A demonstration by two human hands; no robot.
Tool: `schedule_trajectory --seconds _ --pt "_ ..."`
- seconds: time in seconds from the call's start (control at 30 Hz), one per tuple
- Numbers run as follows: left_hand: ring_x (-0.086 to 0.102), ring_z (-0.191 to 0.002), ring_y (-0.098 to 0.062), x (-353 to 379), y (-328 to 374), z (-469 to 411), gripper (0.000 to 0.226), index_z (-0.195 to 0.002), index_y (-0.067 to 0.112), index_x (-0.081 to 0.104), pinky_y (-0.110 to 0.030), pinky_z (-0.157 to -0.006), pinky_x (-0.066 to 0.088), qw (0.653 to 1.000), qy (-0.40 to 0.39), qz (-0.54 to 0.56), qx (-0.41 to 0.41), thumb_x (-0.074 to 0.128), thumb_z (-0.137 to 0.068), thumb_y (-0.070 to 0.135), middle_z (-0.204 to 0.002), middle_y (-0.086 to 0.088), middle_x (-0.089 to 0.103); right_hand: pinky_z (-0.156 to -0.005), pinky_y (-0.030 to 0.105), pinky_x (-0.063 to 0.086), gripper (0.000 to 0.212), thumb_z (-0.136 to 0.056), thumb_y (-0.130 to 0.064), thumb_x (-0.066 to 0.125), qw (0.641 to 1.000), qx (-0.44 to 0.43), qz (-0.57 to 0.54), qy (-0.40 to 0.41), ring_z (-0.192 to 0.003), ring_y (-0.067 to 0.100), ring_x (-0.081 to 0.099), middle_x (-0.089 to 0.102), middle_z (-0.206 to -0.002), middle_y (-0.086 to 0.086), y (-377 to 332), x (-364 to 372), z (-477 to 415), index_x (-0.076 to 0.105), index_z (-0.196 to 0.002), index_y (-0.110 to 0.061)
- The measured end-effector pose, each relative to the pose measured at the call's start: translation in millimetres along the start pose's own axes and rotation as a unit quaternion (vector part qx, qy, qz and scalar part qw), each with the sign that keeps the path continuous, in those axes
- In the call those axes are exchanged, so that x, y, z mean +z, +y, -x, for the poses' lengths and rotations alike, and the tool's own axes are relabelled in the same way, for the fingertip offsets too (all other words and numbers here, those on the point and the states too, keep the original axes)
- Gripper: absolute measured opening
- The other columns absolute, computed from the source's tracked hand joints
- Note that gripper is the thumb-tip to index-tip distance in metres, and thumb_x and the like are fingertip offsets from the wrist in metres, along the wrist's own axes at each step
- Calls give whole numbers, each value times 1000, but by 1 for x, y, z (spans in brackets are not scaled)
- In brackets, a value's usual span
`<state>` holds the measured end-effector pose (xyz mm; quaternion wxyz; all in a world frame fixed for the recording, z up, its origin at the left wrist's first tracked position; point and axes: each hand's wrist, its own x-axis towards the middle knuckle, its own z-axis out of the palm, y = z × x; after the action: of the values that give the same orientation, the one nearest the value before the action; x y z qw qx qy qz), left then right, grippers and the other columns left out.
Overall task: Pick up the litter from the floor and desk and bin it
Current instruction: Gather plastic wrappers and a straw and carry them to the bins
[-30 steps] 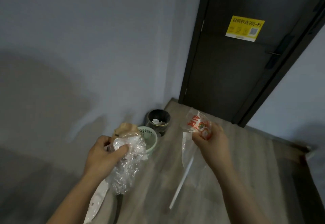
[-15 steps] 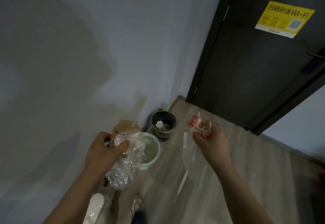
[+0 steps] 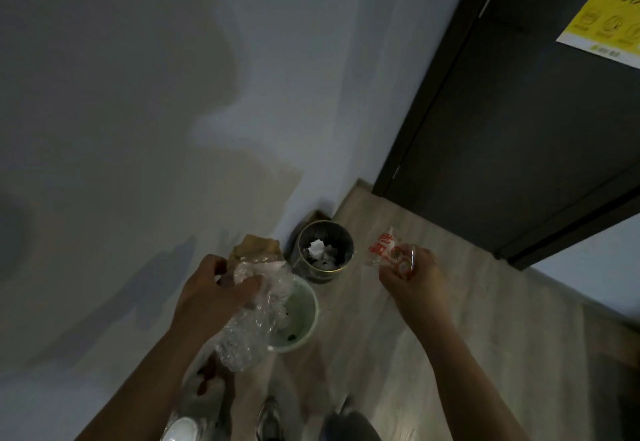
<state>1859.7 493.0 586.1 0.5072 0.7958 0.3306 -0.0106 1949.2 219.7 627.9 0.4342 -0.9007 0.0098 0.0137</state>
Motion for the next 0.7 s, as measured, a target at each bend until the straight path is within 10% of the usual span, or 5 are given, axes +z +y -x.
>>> schedule_trajectory --seconds 0.23,0.7 --pt "63 -77 -12 29 20 -50 56 -92 26 51 -32 -64 52 999 28 -22 -34 68 -52 62 -89 10 62 -48 10 44 33 -81 -14 71 999 -5 -2 -49 -70 7 61 61 -96 1 20 12 -80 49 -78 -39" --pt "50 -67 -12 120 50 -91 46 -91 18 53 -29 -57 35 976 157 -53 -138 78 -66 48 -83 0 60 -51 23 41 8 -78 -16 70 973 -73 44 -216 -61 19 59 62 -79 7 60 36 -268 64 -82 -13"
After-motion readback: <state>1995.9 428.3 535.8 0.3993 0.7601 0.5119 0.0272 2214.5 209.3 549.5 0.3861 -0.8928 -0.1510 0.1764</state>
